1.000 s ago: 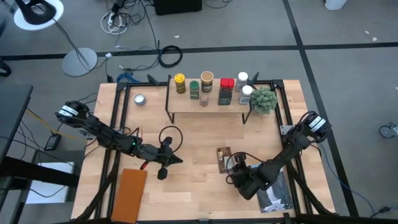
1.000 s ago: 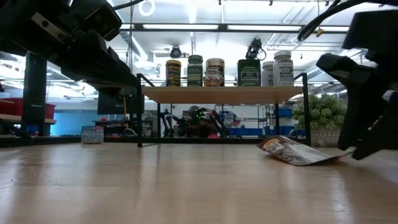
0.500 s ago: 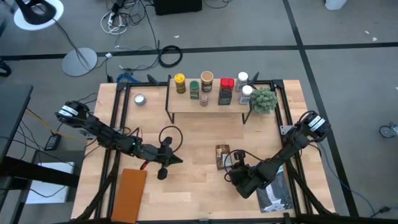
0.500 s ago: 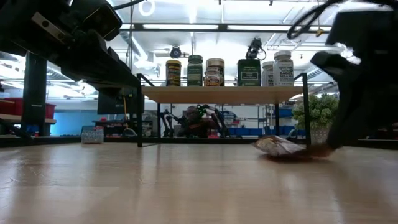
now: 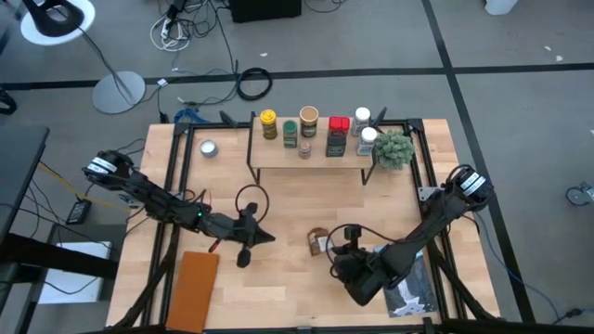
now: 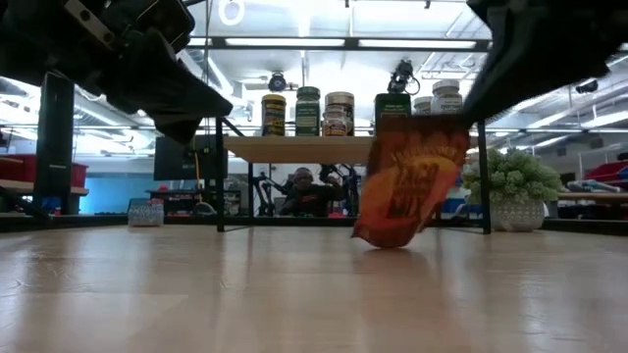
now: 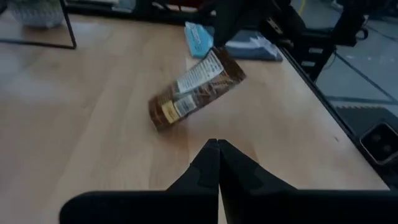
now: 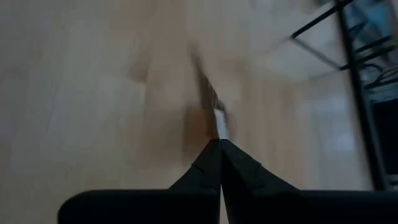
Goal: Shelf spices
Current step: Put the brown seasoning bag on the shelf
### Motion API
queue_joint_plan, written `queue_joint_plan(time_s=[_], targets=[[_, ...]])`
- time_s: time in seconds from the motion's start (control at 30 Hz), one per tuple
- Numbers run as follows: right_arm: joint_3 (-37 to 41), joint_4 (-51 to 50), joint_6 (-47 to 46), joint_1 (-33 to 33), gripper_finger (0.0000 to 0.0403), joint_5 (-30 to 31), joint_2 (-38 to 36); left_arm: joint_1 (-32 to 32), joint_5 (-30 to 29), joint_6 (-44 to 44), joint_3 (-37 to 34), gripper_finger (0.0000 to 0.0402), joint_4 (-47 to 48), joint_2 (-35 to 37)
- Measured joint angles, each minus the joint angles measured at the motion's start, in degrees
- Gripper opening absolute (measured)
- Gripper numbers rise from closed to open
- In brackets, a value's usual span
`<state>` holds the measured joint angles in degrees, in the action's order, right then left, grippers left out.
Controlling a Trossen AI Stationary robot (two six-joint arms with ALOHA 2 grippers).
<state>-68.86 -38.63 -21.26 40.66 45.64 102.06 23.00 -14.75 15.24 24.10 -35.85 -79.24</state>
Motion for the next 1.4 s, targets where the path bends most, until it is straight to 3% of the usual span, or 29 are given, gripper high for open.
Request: queue_joint_plan(time_s=[0.47,1.1,1.4], targets=[[-3.5,-0.4,0.5,-1.1,0.0000,6.2,0.0,0.0,-3.6,0.0,0.0,0.0011,-3.1,0.0],[-3.5,2.8,0.5,-3.3,0.0000,6.8,0.0,0.0,-11.7,1.0,0.0,0.0206,-4.6,0.0],[-3.5,4.4,0.5,-4.1,0.0000,6.8,0.0,0.0,-11.3,3.3,0.0,0.0223,-4.8,-0.2]])
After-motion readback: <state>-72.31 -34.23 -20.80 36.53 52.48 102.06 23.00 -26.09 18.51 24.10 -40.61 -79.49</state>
